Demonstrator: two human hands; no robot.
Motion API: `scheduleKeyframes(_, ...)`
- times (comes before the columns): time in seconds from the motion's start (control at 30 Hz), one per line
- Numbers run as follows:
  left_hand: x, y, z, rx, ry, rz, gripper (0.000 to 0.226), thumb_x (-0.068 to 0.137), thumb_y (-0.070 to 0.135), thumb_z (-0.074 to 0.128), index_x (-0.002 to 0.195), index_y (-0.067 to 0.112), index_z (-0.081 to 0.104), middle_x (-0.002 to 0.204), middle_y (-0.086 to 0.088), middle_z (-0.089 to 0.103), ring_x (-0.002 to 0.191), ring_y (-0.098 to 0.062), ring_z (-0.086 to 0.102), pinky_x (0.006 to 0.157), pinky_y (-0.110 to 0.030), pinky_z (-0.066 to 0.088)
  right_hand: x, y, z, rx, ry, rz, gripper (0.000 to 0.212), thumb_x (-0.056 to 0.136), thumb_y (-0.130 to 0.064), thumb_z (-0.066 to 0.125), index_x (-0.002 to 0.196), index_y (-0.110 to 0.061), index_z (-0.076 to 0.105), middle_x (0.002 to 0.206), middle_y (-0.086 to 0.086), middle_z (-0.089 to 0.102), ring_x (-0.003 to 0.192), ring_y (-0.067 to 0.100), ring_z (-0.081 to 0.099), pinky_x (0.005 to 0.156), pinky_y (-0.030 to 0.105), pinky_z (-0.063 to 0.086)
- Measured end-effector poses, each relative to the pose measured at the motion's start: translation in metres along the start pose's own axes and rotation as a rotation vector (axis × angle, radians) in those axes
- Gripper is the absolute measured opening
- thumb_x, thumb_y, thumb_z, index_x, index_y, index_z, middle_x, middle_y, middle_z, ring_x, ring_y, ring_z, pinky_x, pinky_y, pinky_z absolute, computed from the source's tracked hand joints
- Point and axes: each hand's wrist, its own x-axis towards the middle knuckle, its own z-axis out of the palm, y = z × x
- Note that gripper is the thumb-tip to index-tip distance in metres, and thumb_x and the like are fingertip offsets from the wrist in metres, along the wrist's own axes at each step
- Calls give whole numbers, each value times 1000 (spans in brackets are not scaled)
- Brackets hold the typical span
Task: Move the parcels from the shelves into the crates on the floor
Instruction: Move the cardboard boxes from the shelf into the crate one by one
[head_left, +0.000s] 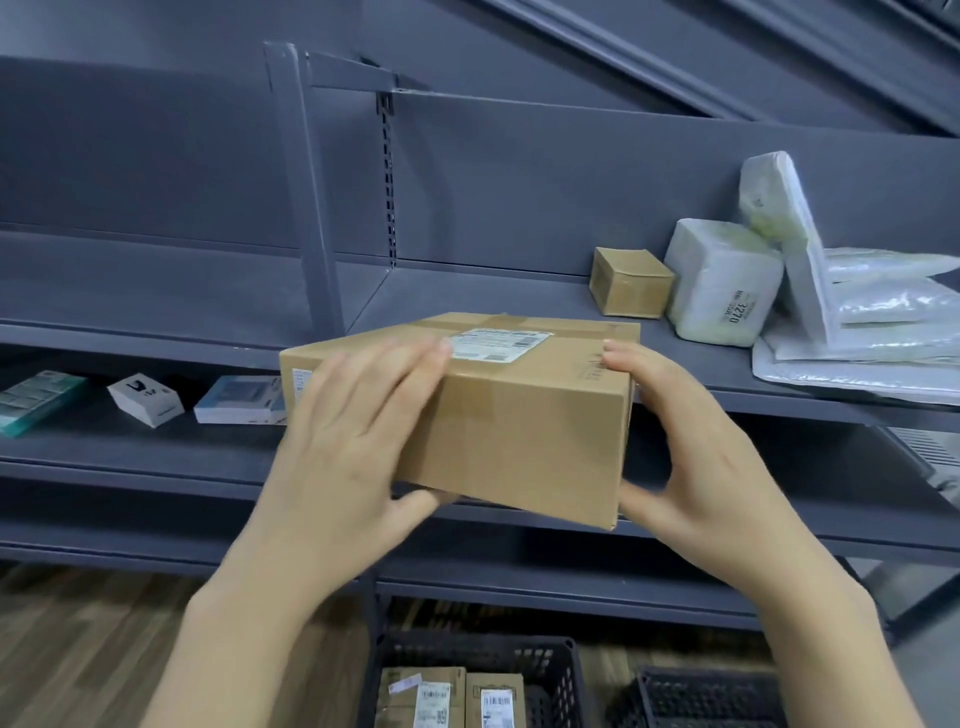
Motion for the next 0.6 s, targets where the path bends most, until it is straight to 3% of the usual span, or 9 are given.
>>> scheduleKeyframes(0.1, -11, -27, -5, 94, -77, -133, 102, 58, 25, 77, 145, 11, 26, 145, -5, 37, 136, -25, 30, 113, -47, 17, -7, 7, -5, 63, -5, 79, 91, 67, -5, 82, 138, -30, 32, 149, -19, 31, 136, -1, 32, 105, 9, 25)
scheduleKeyframes(0.23, -14, -37, -7, 104, -76, -207, 88, 50, 28, 67, 133, 13, 42, 132, -4, 51, 127, -22, 39, 105, -48, 26, -8, 10, -1, 101, -62, 138, 97, 70, 0, 78, 138, -43, 24, 153, -22, 19, 139, -5, 21, 106, 6, 20)
scheduleKeyframes(0.3, -15, -33, -4, 118, -55, -214, 86, 46, 24, 76, 127, 11, 48, 125, -5, 55, 119, -24, 43, 95, -42, 31, -8, 10, -1, 122, -111, 175, 101, 73, -4, 78, 141, -46, 16, 155, -22, 13, 140, -7, 14, 107, 6, 17)
scheduleKeyframes(0.4, -20, -23, 1, 134, -13, -242, 88, 40, 15, 86, 121, 9, 53, 121, -7, 55, 114, -27, 46, 87, -40, 30, -9, 9, -6, 129, -192, 243, 108, 73, -27, 80, 140, -52, -1, 152, -30, 10, 137, -14, 12, 106, 3, 15)
scheduleKeyframes(0.6, -15, -8, 4, 162, 39, -224, 84, 42, 15, 85, 120, 10, 54, 118, -9, 55, 110, -30, 46, 84, -40, 29, -17, 13, -5, 148, -214, 349, 125, 70, -23, 83, 132, -55, -21, 134, -52, -6, 120, -34, 5, 90, -10, 12)
